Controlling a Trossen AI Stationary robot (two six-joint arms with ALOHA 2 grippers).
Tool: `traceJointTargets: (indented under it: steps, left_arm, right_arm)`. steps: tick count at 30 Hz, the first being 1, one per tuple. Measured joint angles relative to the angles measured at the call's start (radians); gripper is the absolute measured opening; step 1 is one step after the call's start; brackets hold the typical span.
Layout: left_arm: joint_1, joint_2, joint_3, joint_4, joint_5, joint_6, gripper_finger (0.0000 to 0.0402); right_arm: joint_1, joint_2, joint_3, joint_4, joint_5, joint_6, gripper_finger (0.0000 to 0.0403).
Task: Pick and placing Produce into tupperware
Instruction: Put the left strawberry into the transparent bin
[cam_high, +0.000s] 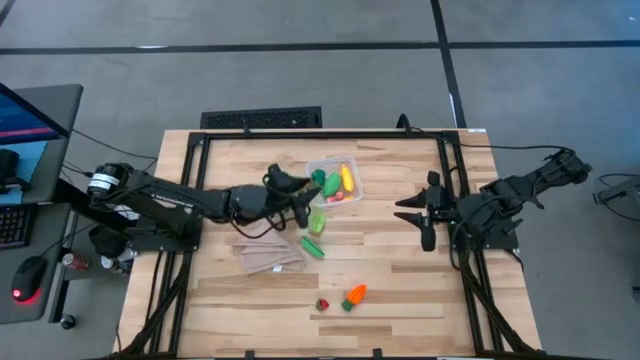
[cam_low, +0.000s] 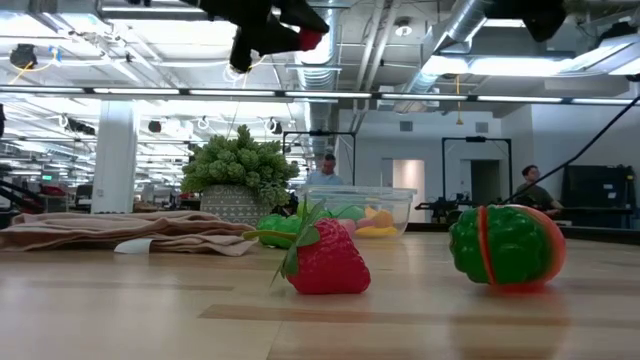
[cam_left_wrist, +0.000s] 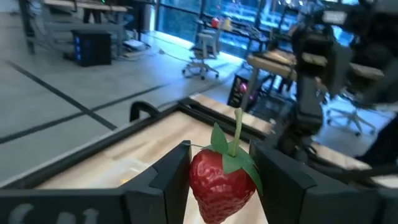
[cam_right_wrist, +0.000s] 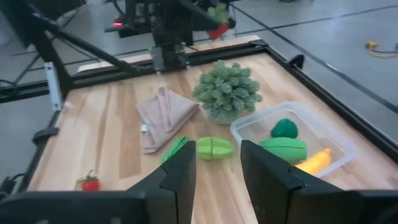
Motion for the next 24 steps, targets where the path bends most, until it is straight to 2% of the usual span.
traceJointTargets:
  steps: [4, 7, 11, 17, 24]
  left_arm:
    - [0.074, 0.0, 0.0, 0.02, 0.059, 0.049, 0.0149]
    - [0.139, 0.0, 0.0, 0.036, 0.147, 0.05, 0.0149]
    - [0.216, 0.0, 0.0, 0.048, 0.277, 0.055, 0.0149]
    - [0.315, 0.0, 0.0, 0.039, 0.415, 0.055, 0.0148]
    - [0.434, 0.0, 0.0, -0.032, 0.638, 0.03, 0.0148]
  right_arm:
    - [-0.004, 0.025, -0.001, 0.003, 0.052, 0.02, 0.0118]
    - [-0.025, 0.048, -0.001, 0.033, 0.074, 0.045, 0.0118]
    - [-0.064, 0.086, -0.001, 0.08, 0.076, 0.058, 0.0118]
    - [-0.12, 0.152, -0.001, 0.145, 0.076, 0.063, 0.0118]
    - [-0.182, 0.223, -0.001, 0.212, 0.06, 0.075, 0.0118]
